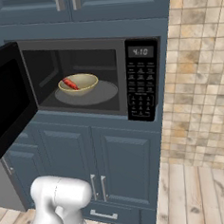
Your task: Remove the peach from the bowl and place it on the small plate. Then place the bowl with only the fish in the microwave, close the door, and press the start button to microwave the fish.
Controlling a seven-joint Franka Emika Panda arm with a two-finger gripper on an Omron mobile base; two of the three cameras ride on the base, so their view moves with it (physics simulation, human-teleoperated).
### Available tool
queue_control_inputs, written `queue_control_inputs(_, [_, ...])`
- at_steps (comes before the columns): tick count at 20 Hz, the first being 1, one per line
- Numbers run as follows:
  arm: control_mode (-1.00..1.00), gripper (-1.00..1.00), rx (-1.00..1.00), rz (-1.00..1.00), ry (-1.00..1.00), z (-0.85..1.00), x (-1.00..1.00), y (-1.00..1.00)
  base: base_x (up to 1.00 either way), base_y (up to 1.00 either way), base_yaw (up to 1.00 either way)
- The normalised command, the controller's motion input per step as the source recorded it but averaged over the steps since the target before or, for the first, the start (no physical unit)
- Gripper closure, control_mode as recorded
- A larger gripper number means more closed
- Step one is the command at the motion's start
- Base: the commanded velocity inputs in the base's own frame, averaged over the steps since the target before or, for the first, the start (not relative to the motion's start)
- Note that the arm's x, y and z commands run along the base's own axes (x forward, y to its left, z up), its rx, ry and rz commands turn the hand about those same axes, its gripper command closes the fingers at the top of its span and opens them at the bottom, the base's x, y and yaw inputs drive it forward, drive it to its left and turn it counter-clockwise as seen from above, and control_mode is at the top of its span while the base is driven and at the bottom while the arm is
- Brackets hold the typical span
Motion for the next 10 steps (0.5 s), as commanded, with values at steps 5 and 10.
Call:
queue_control_inputs(5, [-1.0,-1.0,-0.36,0.03,-0.01,-0.33,0.51,0.98,0.0,0.0,0.0])
queue_control_inputs(10, [-1.0,-1.0,-0.25,0.01,0.09,-0.3,0.83,1.0,0.0,0.0,0.0])
